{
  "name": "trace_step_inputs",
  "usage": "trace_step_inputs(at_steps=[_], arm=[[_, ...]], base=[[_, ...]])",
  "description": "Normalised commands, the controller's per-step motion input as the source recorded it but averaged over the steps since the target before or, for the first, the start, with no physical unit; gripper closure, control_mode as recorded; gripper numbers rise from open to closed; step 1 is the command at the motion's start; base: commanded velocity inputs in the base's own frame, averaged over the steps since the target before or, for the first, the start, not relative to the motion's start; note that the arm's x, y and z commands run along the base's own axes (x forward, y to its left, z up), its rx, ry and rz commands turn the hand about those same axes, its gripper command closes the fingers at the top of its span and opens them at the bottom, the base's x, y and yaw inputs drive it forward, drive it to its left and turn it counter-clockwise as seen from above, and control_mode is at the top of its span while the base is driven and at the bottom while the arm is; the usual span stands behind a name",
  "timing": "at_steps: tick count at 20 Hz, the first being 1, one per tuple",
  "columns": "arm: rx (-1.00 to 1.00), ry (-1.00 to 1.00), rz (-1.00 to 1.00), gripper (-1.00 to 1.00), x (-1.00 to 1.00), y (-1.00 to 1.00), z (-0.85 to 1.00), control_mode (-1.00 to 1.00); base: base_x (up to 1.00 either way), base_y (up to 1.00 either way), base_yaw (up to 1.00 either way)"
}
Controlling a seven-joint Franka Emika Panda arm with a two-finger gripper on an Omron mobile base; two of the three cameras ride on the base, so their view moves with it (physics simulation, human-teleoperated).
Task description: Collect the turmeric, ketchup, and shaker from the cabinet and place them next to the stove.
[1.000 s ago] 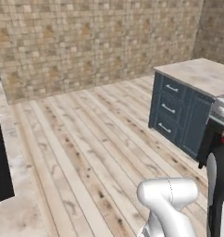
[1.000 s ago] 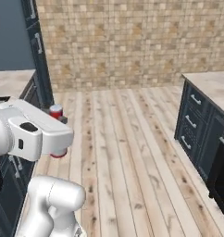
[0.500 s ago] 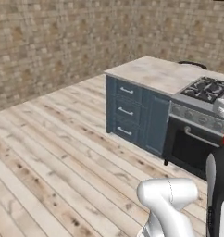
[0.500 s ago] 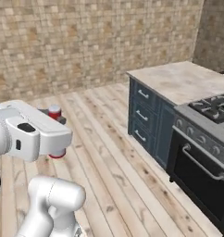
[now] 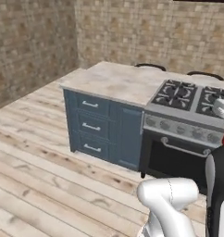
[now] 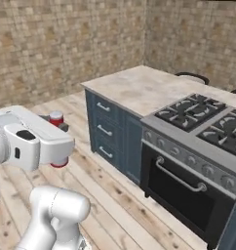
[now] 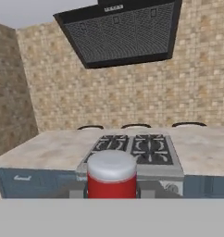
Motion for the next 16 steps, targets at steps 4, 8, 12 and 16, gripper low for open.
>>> trace_step_inputs(at_steps=[4, 8, 12, 16], arm=[[0.0, 0.0, 0.0, 1.0, 0.0, 0.0, 0.0, 1.0], [0.0, 0.0, 0.0, 1.0, 0.0, 0.0, 0.0, 1.0], [0.0, 0.0, 0.0, 1.0, 0.0, 0.0, 0.0, 1.0], [0.0, 0.0, 0.0, 1.0, 0.0, 0.0, 0.0, 1.0]], base=[[0.97, 0.0, -0.44], [0.96, 0.0, -0.42], [0.92, -0.02, -0.4], [0.73, -0.31, -0.37]])
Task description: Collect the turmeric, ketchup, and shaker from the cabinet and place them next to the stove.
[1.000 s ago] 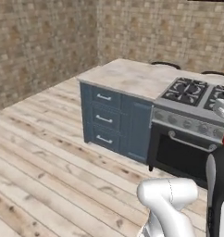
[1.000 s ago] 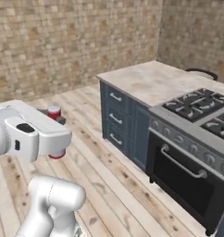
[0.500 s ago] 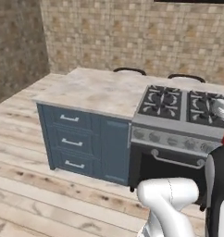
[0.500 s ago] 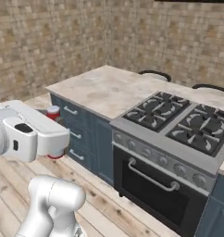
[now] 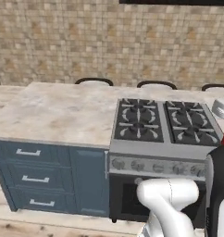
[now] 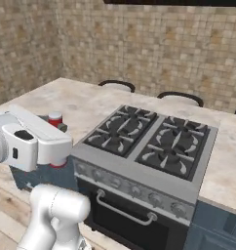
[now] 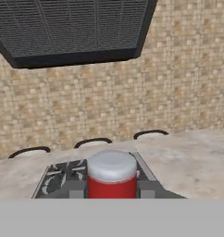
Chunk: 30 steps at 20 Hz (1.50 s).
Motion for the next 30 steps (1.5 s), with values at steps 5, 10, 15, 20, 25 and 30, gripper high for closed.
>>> trace_step_inputs(at_steps=[5, 10, 15, 20, 25, 30], arm=[[0.0, 0.0, 0.0, 1.0, 0.0, 0.0, 0.0, 1.0], [0.0, 0.0, 0.0, 1.0, 0.0, 0.0, 0.0, 1.0], [0.0, 0.0, 0.0, 1.0, 0.0, 0.0, 0.0, 1.0], [0.0, 0.01, 0.0, 1.0, 0.28, -0.07, -0.21, -1.0], [0.02, 0.04, 0.07, 1.0, 0.55, -0.58, -0.24, -1.0], [0.02, 0.0, 0.19, 1.0, 0.51, -0.74, -0.19, -1.0]], base=[[0.65, -0.43, -0.35], [0.61, -0.4, -0.34], [0.44, -0.31, -0.29], [0.22, 0.02, -0.02], [0.0, 0.0, 0.0], [0.0, 0.0, 0.0]])
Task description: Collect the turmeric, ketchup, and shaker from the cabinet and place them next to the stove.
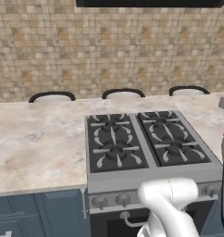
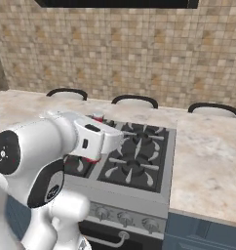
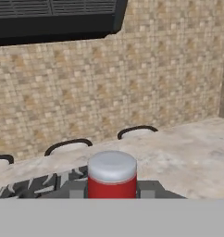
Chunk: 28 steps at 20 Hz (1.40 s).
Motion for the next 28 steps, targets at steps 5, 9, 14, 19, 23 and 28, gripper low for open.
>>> trace_step_inputs(at_steps=[5, 9, 14, 19, 23, 28], arm=[[0.01, 0.0, 0.2, 1.0, 0.53, -0.69, -0.22, -1.0], [0.0, 0.0, 0.18, 1.0, 0.51, -0.58, -0.33, -1.0], [-0.04, -0.02, 0.15, 1.0, 0.44, -0.42, -0.51, -1.0], [-0.08, -0.04, 0.15, 1.0, 0.4, -0.45, -0.55, -1.0], [-0.09, -0.04, 0.13, 1.0, 0.33, -0.42, -0.5, -1.0], [-0.08, 0.0, 0.1, 1.0, 0.4, -0.37, -0.37, -1.0]], base=[[0.0, 0.0, 0.0], [0.0, 0.0, 0.0], [0.0, 0.0, 0.0], [0.0, 0.0, 0.0], [0.0, 0.0, 0.0], [0.0, 0.0, 0.0]])
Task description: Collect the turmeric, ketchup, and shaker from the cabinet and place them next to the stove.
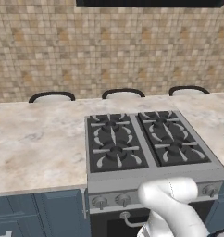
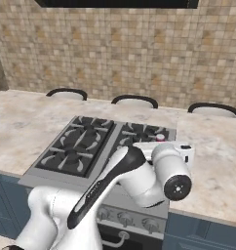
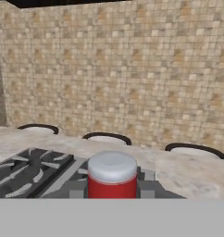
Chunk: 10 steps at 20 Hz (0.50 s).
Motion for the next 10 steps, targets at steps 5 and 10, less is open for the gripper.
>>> trace_step_inputs(at_steps=[5, 10], arm=[[-0.02, 0.0, 0.11, 1.0, 0.44, -0.33, -0.29, -1.0], [0.0, 0.0, 0.09, 1.0, 0.47, -0.21, -0.26, -1.0]], base=[[0.0, 0.0, 0.0], [0.0, 0.0, 0.0]])
